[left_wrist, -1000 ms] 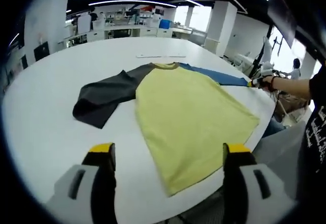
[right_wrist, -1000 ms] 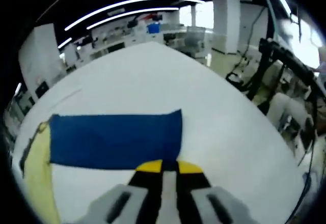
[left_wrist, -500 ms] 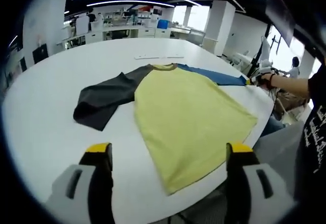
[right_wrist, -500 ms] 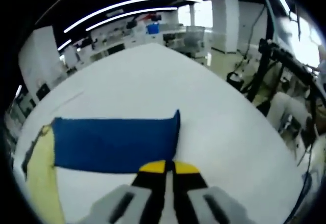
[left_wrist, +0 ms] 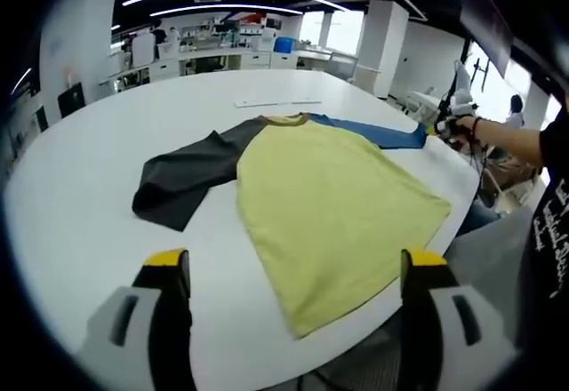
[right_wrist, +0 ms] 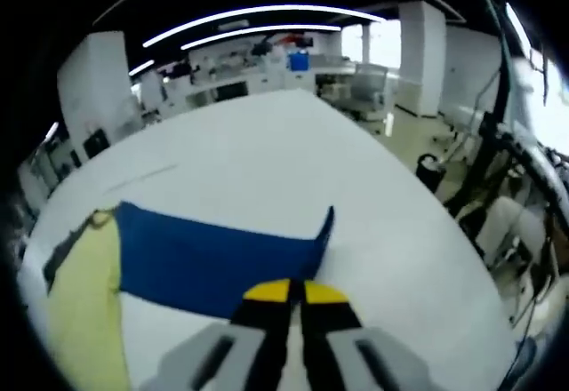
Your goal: Fold the garment on the visible template until the final outline fits inside the template.
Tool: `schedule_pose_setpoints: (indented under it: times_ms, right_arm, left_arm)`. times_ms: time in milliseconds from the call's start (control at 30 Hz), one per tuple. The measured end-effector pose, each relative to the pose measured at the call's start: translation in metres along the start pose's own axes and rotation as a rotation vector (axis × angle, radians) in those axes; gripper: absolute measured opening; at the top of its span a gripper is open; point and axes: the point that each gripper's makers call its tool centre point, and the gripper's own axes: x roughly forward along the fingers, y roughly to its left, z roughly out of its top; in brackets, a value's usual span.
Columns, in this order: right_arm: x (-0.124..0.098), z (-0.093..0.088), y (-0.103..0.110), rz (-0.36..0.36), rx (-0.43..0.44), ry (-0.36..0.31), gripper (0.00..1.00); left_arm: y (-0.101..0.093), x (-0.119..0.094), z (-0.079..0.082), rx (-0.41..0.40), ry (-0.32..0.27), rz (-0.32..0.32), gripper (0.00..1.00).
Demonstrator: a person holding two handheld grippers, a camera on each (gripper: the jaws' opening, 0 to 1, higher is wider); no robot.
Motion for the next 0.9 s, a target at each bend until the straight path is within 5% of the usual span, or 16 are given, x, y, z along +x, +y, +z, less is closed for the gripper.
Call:
schedule_pose_setpoints:
  times_ms: [900]
  right_arm:
    - [-0.008,0.035,0.092,0.15,-0.159,-0.031,0.0]
  left_arm:
    - [-0.002,0.0,0.002,0.03,-0.007,-0.016,0.97]
